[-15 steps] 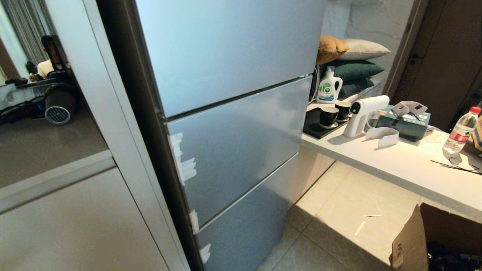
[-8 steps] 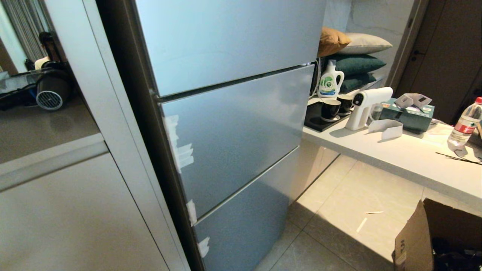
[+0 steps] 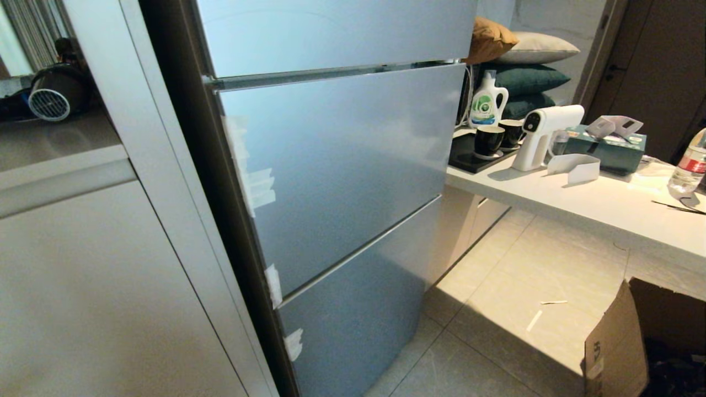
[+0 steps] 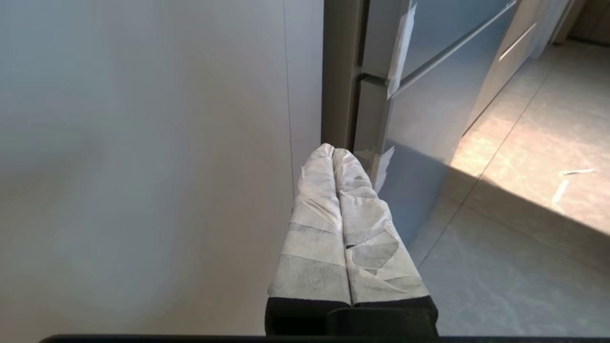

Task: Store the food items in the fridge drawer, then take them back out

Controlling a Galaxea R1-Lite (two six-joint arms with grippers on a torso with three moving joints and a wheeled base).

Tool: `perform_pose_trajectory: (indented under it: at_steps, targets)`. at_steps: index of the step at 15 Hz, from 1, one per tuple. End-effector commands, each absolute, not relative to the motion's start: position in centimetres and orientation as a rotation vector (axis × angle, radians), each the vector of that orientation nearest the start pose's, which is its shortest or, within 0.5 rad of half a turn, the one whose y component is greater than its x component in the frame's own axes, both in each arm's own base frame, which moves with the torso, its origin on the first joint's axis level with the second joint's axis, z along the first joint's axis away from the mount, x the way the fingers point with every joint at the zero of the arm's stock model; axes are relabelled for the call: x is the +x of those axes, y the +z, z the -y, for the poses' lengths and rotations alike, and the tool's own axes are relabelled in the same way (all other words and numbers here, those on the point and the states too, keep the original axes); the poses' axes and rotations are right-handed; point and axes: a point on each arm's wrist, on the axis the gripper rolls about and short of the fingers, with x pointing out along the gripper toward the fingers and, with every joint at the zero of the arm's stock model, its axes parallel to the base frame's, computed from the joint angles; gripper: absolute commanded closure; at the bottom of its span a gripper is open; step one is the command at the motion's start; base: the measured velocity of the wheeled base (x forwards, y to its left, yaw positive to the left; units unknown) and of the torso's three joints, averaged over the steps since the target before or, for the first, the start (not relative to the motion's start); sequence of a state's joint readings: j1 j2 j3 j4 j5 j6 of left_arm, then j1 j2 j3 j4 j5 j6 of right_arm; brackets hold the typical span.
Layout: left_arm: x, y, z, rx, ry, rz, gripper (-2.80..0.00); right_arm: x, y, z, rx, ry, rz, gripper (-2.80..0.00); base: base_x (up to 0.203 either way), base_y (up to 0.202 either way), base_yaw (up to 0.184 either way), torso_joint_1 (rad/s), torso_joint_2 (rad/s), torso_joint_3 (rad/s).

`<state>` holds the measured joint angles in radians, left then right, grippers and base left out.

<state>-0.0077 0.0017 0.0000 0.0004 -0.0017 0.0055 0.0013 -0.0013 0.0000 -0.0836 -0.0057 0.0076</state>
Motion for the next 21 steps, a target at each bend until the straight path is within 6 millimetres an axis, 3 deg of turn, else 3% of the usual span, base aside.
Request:
perform_pose_trajectory:
  at_steps: [1, 4, 6, 9, 11, 15, 18, 21]
  targets:
    - [-2.4, 8.0, 0.0, 0.023, -0.016, 0.02, 0.0, -2.1, 7.6, 0.0, 0.008, -0.004, 0.055, 0.0, 0.0, 0.0, 0.0, -0.074, 0.19, 0.1]
    - [-2.8, 12.6, 0.2, 0.002, -0.122, 0.079, 0.0, -2.1, 7.6, 0.0, 0.008, -0.004, 0.055, 0.0, 0.0, 0.0, 0.0, -0.025, 0.07, 0.04]
    - [-1.2, 15.6, 0.5, -0.039, -0.248, -0.004, 0.0, -2.1, 7.6, 0.0, 0.007, -0.004, 0.055, 0.0, 0.0, 0.0, 0.0, 0.0, 0.0, 0.0]
    - [3.1, 18.5, 1.1, -0.106, -0.476, -0.189, 0.0, -2.1, 7.6, 0.0, 0.005, -0.004, 0.055, 0.0, 0.0, 0.0, 0.0, 0.0, 0.0, 0.0]
    - [7.7, 19.5, 1.6, -0.138, -0.552, -0.305, 0.0, -2.1, 7.6, 0.0, 0.006, -0.004, 0.055, 0.0, 0.0, 0.0, 0.0, 0.0, 0.0, 0.0]
    - [16.5, 21.3, 3.8, -0.115, -0.563, -0.274, 0.0, -2.1, 7.6, 0.0, 0.008, -0.004, 0.055, 0.0, 0.0, 0.0, 0.0, 0.0, 0.0, 0.0]
    - [19.2, 23.6, 6.7, -0.085, -0.467, -0.106, 0.0, -2.1, 7.6, 0.0, 0.011, -0.009, 0.055, 0.0, 0.0, 0.0, 0.0, 0.0, 0.0, 0.0]
    - [20.6, 24.7, 7.0, -0.089, -0.339, -0.034, 0.0, -2.1, 7.6, 0.0, 0.011, -0.009, 0.055, 0.0, 0.0, 0.0, 0.0, 0.0, 0.0, 0.0]
